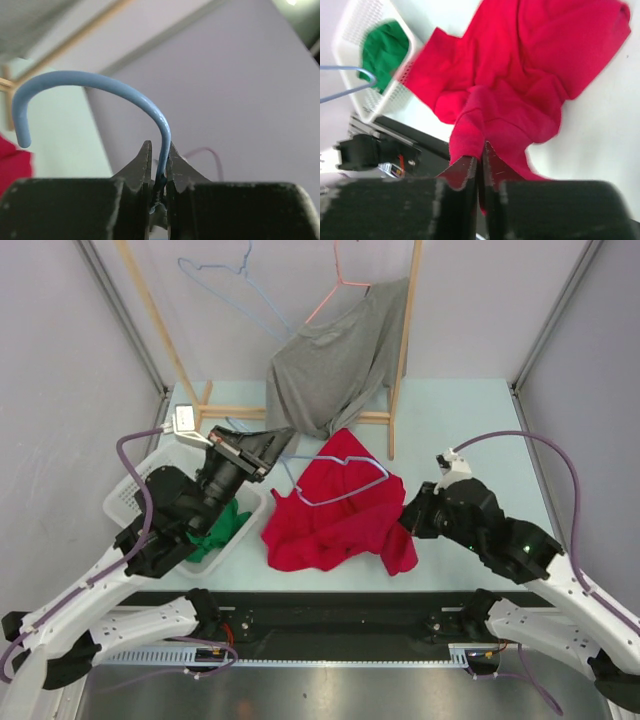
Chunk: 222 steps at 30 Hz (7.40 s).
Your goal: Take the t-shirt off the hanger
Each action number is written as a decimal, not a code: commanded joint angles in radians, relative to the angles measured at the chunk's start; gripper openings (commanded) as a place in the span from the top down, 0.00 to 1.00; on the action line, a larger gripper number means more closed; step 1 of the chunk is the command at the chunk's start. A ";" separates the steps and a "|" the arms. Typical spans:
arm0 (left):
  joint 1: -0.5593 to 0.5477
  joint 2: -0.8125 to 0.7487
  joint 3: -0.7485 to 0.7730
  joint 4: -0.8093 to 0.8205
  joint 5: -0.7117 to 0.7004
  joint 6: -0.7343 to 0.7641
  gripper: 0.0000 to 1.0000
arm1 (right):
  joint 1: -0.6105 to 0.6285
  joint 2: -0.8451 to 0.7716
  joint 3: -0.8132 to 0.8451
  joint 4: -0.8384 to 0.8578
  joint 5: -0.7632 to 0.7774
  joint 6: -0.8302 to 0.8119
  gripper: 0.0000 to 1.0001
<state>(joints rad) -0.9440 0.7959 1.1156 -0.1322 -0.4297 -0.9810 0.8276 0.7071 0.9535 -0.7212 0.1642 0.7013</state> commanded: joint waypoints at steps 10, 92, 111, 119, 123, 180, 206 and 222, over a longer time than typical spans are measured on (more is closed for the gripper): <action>0.007 0.023 0.125 -0.033 0.197 0.004 1.00 | 0.010 -0.089 0.039 -0.067 0.072 0.013 0.12; 0.005 -0.149 -0.215 -0.310 0.282 0.426 0.03 | 0.455 0.127 0.337 -0.216 0.501 -0.138 1.00; 0.004 -0.258 -0.425 -0.156 0.460 0.306 0.07 | -0.041 0.465 0.600 0.069 0.037 -0.634 1.00; 0.004 -0.256 -0.415 -0.139 0.474 0.355 0.06 | -0.091 0.568 0.686 0.183 0.069 -0.769 1.00; 0.004 -0.248 -0.408 -0.149 0.485 0.383 0.06 | -0.119 0.609 0.705 0.255 0.101 -0.819 1.00; 0.004 -0.141 -0.321 -0.271 0.494 0.539 0.00 | -0.347 0.878 0.768 0.492 0.020 -0.775 0.39; -0.060 0.548 -0.076 -0.446 0.218 0.484 0.01 | -0.358 0.164 0.357 -0.280 0.021 -0.174 0.00; -0.131 1.189 0.334 -0.497 0.097 0.683 0.00 | -0.358 -0.153 0.159 -0.322 -0.083 -0.138 0.00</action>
<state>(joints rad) -1.0916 1.9537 1.3853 -0.6239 -0.3088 -0.3664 0.4690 0.6056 1.1355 -1.0321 0.1070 0.5415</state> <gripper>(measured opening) 0.996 0.994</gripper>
